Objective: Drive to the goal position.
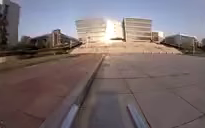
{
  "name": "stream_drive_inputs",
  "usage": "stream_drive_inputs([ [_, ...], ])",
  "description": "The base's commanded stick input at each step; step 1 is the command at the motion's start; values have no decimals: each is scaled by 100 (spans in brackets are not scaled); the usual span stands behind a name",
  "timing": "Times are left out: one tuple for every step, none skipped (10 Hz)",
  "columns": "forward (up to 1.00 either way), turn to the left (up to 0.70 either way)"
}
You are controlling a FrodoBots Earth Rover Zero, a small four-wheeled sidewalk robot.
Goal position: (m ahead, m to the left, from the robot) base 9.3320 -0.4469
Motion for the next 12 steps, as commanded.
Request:
stream_drive_inputs([
  [70, -14],
  [70, -14],
  [70, -14],
  [70, -14],
  [70, -14],
  [70, -14],
  [70, -14],
  [70, -14],
  [70, -14],
  [70, -14],
  [70, -14],
  [70, -14],
])
